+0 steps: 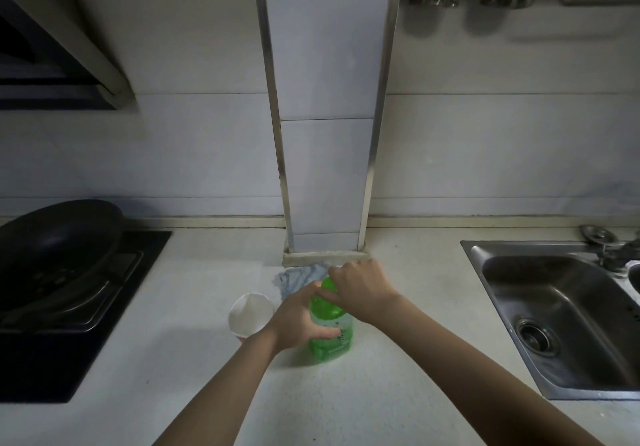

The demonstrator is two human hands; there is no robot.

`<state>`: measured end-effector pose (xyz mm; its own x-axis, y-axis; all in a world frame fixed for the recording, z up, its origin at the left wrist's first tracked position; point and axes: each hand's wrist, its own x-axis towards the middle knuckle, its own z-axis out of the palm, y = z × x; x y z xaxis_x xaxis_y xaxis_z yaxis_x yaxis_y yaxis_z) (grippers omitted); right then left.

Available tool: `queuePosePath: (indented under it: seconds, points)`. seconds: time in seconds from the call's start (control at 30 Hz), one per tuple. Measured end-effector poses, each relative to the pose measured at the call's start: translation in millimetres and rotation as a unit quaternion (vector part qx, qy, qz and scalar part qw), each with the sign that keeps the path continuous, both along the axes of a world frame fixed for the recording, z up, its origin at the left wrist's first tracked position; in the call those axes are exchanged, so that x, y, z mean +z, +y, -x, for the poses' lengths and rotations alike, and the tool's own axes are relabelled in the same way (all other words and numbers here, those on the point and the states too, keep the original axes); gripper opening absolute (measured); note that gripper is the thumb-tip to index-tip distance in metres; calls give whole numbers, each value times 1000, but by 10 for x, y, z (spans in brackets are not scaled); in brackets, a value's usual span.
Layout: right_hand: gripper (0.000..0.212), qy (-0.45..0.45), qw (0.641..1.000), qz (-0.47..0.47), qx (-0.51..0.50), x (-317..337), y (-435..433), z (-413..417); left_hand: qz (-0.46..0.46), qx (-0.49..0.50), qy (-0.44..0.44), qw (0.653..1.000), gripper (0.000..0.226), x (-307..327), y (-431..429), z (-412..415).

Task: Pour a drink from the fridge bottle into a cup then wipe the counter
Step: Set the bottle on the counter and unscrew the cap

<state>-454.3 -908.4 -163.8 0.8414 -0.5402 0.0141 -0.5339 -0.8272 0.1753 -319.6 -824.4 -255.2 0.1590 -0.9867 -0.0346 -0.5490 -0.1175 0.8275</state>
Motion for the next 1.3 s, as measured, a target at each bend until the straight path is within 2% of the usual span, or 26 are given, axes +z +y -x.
queuePosePath:
  seconds: [0.13, 0.33, 0.4, 0.5, 0.57, 0.67, 0.77, 0.87, 1.0, 1.07, 1.17, 1.3]
  points:
    - [53, -4, 999, -22, 48, 3, -47, 38, 6, -15, -8, 1000, 51, -11, -9, -2]
    - [41, 18, 988, -50, 145, 142, -120, 98, 15, -32, -6, 999, 74, 30, 0, 1]
    - [45, 5, 990, -67, 125, 142, -114, 99, 16, -27, 4, 1000, 72, 30, 5, 3]
    - [57, -32, 995, -81, 39, 112, -93, 63, 15, -16, 12, 1000, 64, 19, 9, 6]
    - [54, -44, 995, -86, 11, 83, -82, 46, 13, -12, 6, 1000, 62, 14, 12, 2]
    - [39, -57, 992, -110, 39, 94, -66, 62, 10, -15, 17, 1000, 71, 12, 7, 13]
    - [29, -50, 989, -121, 76, 170, -74, 67, 7, -14, 16, 1000, 66, 35, 4, 21]
    - [38, -42, 984, -152, 82, 178, -76, 62, 7, -14, 13, 1000, 62, 39, 9, 26]
    - [48, -50, 991, -123, 1, 150, -77, 16, -3, 0, 36, 999, 68, 17, 16, 22]
    - [42, -51, 990, -130, -9, 136, -79, -9, -4, 1, 29, 1000, 70, 10, 17, 19]
    - [30, -60, 986, -153, 28, 148, -54, -17, -9, -1, 18, 1000, 74, 8, 18, 19]
    - [30, -50, 983, -159, 76, 217, -59, 1, -18, -10, -9, 1000, 66, 43, 8, 26]
